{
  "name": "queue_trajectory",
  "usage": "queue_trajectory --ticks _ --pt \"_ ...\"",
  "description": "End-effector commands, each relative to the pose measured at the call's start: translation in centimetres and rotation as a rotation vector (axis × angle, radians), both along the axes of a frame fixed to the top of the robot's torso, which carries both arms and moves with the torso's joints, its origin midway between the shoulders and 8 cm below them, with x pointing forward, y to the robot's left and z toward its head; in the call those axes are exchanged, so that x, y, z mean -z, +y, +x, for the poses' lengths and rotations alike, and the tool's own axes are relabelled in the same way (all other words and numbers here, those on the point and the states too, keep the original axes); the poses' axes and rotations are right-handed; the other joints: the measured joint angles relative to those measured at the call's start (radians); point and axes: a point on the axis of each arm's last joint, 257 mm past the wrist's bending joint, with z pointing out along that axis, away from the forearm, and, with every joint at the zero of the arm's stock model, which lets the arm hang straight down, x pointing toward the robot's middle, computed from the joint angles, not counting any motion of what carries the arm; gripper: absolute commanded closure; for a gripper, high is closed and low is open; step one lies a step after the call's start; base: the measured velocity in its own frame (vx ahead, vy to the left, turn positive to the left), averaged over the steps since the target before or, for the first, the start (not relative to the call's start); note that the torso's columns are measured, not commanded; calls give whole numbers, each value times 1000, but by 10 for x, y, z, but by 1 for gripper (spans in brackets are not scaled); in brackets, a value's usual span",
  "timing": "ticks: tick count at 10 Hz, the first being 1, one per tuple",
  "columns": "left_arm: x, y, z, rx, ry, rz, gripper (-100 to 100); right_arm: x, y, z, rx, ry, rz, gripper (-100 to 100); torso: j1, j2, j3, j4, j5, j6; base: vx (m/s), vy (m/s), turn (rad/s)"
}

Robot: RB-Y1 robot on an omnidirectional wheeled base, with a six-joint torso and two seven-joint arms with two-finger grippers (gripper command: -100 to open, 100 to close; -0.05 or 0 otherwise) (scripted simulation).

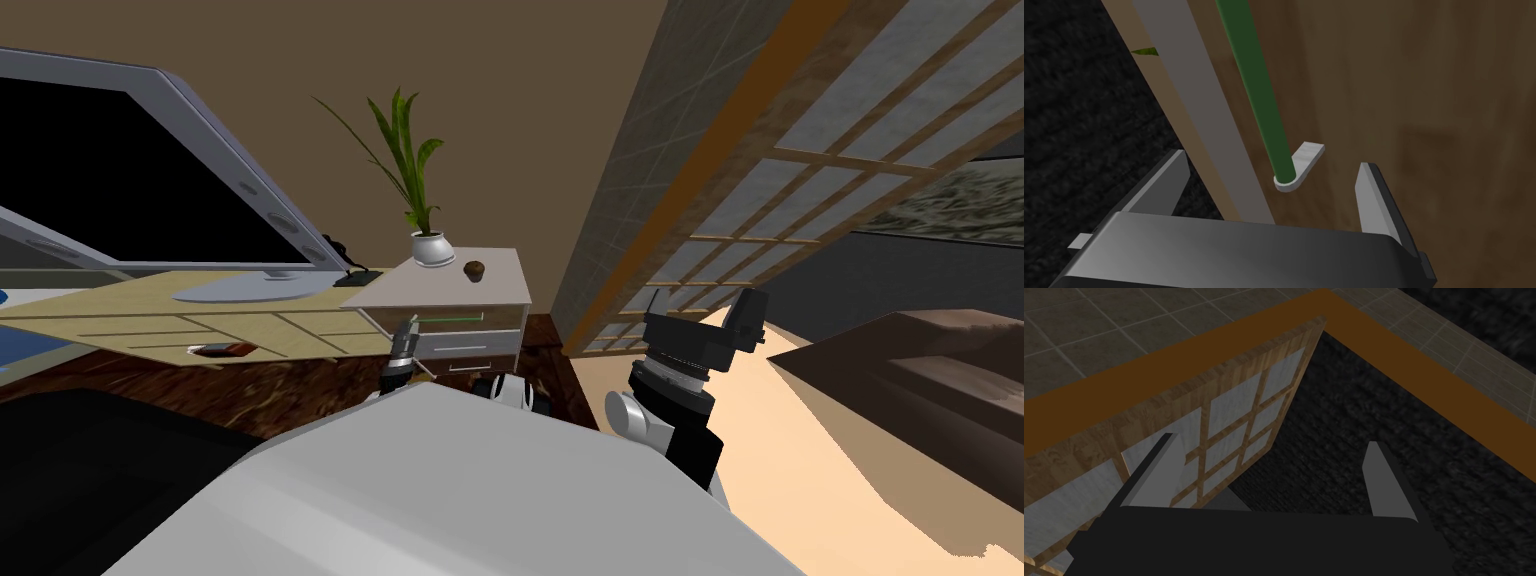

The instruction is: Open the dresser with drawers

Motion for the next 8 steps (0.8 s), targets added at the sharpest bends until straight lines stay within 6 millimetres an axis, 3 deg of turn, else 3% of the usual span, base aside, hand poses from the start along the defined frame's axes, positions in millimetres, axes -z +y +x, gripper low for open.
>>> queue_trajectory --ticks 1,4,8 --pt "7 -6 -7 -1 2 -2 100 0 0 0 0 0 0 0 2 1 0 0 0 0 -3 16 -5" --pt "15 -17 -17 -2 2 -2 100 0 0 0 0 0 0 0 0 2 1 1 -1 -1 -3 37 -6" --pt "0 3 -10 9 2 -1 100 0 0 0 0 0 0 0 -2 8 5 3 -2 -2 -102 -68 21"
